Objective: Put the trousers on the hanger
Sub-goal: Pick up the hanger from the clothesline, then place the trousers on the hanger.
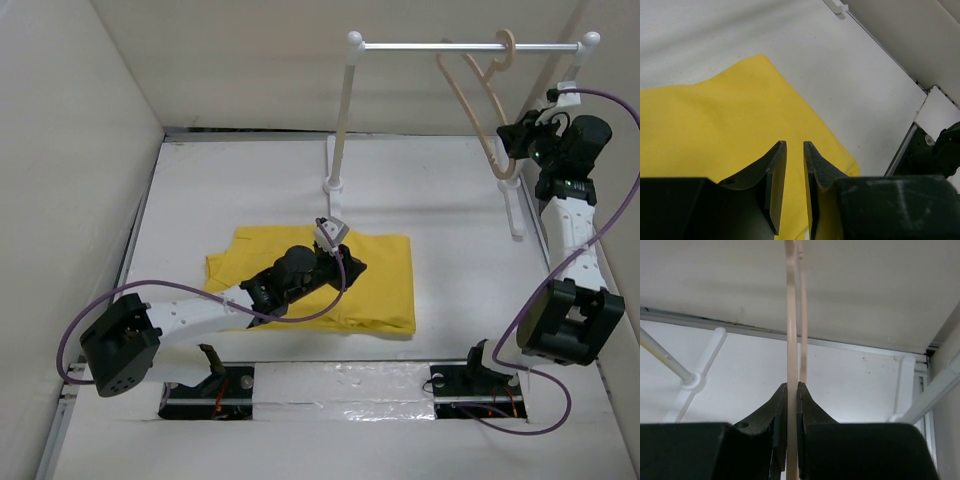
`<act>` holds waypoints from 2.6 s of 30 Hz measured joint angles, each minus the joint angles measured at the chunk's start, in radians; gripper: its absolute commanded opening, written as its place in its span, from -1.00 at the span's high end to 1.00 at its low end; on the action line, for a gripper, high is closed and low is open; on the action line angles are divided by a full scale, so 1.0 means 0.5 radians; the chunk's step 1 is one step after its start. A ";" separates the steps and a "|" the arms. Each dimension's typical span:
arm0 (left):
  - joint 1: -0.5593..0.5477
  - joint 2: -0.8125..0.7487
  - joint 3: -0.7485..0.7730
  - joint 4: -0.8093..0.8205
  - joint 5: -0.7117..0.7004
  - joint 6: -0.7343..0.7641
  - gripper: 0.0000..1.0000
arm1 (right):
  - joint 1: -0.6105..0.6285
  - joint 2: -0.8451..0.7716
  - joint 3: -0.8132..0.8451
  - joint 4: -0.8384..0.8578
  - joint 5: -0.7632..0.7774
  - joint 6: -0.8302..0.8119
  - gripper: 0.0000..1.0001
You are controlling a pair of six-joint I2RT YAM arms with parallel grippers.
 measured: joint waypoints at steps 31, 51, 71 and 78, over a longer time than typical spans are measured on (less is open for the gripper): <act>0.000 0.108 0.006 -0.021 -0.028 0.043 0.18 | 0.589 -1.186 -1.383 0.386 0.942 0.362 1.00; -0.066 0.976 1.416 -0.293 -0.266 0.017 -0.17 | 1.250 -1.250 -1.987 0.312 1.543 0.417 1.00; -0.111 1.795 2.616 -0.912 -0.935 0.159 0.03 | 1.291 -1.361 -1.989 0.242 1.483 0.415 1.00; -0.067 1.862 2.750 -0.923 -1.012 0.194 0.16 | 1.292 -1.385 -1.991 0.235 1.480 0.414 1.00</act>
